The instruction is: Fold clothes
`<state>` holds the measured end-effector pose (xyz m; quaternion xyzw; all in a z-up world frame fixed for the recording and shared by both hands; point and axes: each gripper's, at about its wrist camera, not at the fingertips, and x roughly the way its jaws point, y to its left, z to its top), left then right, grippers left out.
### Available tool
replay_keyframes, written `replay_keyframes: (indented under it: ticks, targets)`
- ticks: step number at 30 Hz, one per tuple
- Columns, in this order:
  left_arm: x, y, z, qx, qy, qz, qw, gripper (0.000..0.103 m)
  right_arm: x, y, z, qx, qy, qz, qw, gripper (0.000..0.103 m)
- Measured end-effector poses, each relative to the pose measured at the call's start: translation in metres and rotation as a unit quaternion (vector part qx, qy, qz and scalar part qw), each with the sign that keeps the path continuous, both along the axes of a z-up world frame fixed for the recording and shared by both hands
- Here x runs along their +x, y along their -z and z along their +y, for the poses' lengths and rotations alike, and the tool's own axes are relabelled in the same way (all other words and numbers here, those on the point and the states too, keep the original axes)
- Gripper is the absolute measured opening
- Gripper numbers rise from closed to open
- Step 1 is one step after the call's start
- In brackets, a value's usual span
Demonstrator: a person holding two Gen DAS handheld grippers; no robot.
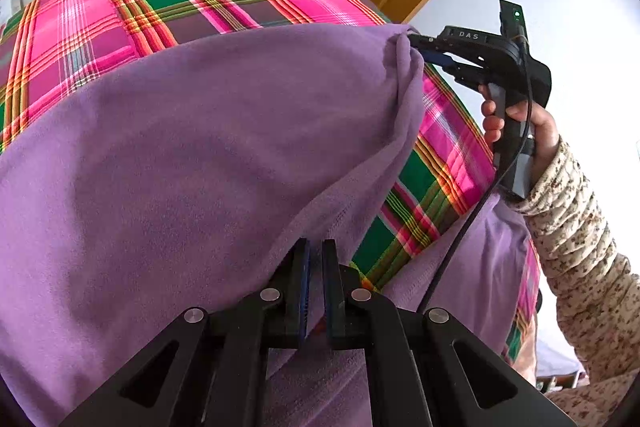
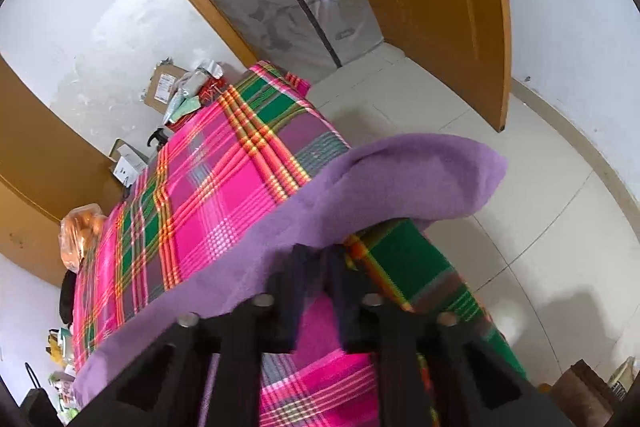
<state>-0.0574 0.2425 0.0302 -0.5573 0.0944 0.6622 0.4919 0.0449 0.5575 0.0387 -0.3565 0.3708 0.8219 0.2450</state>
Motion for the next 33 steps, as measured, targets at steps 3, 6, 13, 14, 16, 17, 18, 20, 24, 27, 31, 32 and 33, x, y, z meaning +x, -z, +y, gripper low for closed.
replay_keyframes:
  ticks: [3,6,13,14,16,17,18,20,24,27,31,32,33]
  targets:
    - [0.002,0.0,0.001,-0.003,0.0,0.01,0.9999,0.006,0.012,-0.004,0.003,0.002,0.006,0.004,1.0,0.003]
    - [0.008,-0.003,0.003,-0.01,0.007,0.031,0.9994,0.006,0.029,-0.012,0.007,0.0,0.016,0.015,1.0,0.003]
    - [0.02,-0.015,0.001,0.002,0.023,0.041,0.9989,0.003,0.072,-0.032,0.008,-0.01,0.038,0.05,0.998,0.002]
    - [0.021,-0.017,0.0,0.004,0.024,0.043,0.9988,0.002,0.075,-0.031,0.008,-0.012,0.04,0.051,0.998,0.002]
    - [0.024,-0.021,-0.001,0.007,0.025,0.046,0.9986,0.002,0.079,-0.027,0.009,-0.018,0.041,0.051,0.998,0.0]
    - [0.025,-0.021,-0.002,0.007,0.024,0.046,0.9986,0.002,0.08,-0.025,0.009,-0.021,0.042,0.051,0.998,0.0]
    - [0.025,-0.022,-0.002,0.008,0.024,0.047,0.9986,0.002,0.082,-0.023,0.01,-0.024,0.043,0.051,0.997,0.0]
    - [0.026,-0.023,-0.003,0.01,0.022,0.048,0.9986,0.002,0.086,-0.019,0.011,-0.03,0.045,0.051,0.997,0.0]
    - [0.02,-0.021,0.0,0.002,0.007,0.051,0.9987,0.004,0.093,-0.011,0.013,-0.042,0.048,0.051,0.997,0.002]
    - [0.022,-0.021,0.001,-0.019,0.003,0.079,0.9967,0.016,0.095,-0.005,0.014,-0.051,0.049,0.053,0.996,0.013]
    - [0.026,-0.018,0.006,-0.032,0.025,0.1,0.9942,0.021,0.082,-0.002,0.013,-0.048,0.039,0.053,0.997,0.024]
    - [0.028,-0.016,0.006,-0.036,0.029,0.102,0.9938,0.025,0.079,-0.002,0.013,-0.047,0.036,0.052,0.997,0.024]
    - [0.03,-0.015,0.007,-0.039,0.033,0.103,0.9933,0.026,0.076,0.0,0.013,-0.046,0.037,0.045,0.997,0.024]
